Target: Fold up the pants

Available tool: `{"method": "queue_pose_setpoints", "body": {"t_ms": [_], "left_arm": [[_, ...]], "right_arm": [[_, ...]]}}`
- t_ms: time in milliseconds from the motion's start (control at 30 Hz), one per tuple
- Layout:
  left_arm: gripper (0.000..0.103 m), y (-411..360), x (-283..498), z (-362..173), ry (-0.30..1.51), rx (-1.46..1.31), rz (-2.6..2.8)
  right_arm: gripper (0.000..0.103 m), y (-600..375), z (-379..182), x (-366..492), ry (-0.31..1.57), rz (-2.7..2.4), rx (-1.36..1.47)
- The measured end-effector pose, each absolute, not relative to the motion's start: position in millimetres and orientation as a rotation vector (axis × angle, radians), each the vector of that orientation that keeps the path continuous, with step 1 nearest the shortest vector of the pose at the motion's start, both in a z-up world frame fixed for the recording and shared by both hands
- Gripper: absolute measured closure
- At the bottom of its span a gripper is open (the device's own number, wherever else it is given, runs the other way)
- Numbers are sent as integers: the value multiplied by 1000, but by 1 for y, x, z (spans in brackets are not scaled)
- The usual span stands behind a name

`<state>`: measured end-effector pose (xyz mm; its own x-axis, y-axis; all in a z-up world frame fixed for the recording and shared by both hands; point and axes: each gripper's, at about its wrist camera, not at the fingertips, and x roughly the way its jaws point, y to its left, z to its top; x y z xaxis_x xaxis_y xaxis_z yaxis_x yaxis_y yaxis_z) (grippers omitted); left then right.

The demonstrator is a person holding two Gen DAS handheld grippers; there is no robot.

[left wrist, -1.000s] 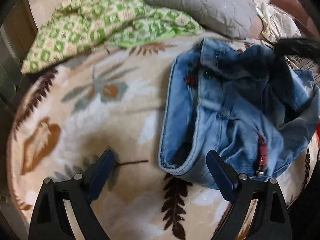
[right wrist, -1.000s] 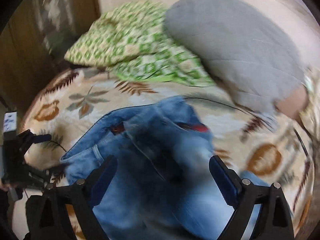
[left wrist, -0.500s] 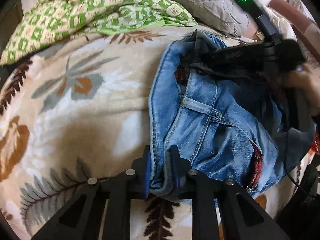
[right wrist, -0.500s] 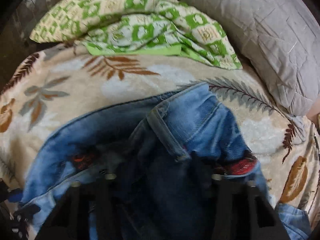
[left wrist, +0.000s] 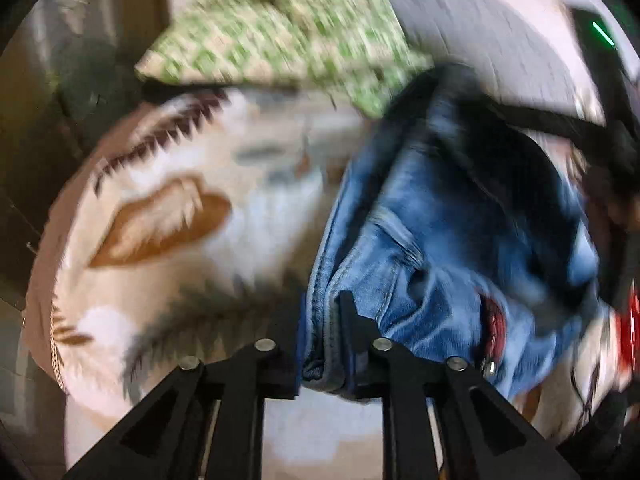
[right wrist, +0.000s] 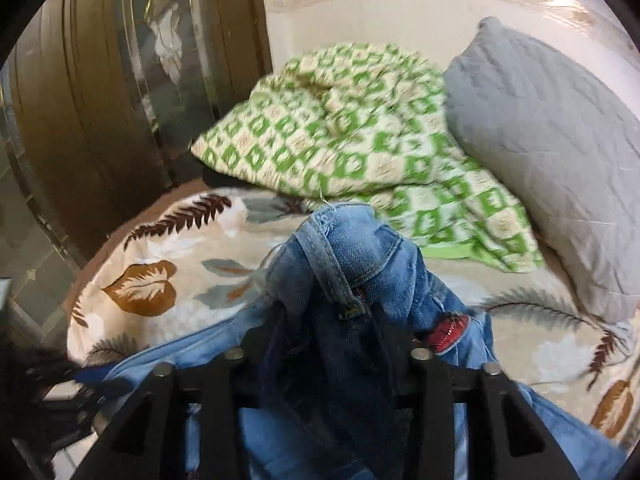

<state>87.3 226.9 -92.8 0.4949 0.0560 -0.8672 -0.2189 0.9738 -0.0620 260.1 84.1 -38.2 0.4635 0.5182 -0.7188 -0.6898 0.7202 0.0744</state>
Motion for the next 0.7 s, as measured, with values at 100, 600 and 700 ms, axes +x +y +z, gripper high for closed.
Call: {"method": "queue_pose_setpoints", "body": {"t_ms": [100,600,700], "left_arm": [[43,225,77,-95,1065,-60,278],[26,218,122,-148,1215,-72,15],[76,223,112,-140,1165,-109,-28]], "right_arm": [[24,105,-61,261,870,663,-296],[22,42,-117,114,1111,998,-402],[36,54,-145,113,1114,940,-398]]}}
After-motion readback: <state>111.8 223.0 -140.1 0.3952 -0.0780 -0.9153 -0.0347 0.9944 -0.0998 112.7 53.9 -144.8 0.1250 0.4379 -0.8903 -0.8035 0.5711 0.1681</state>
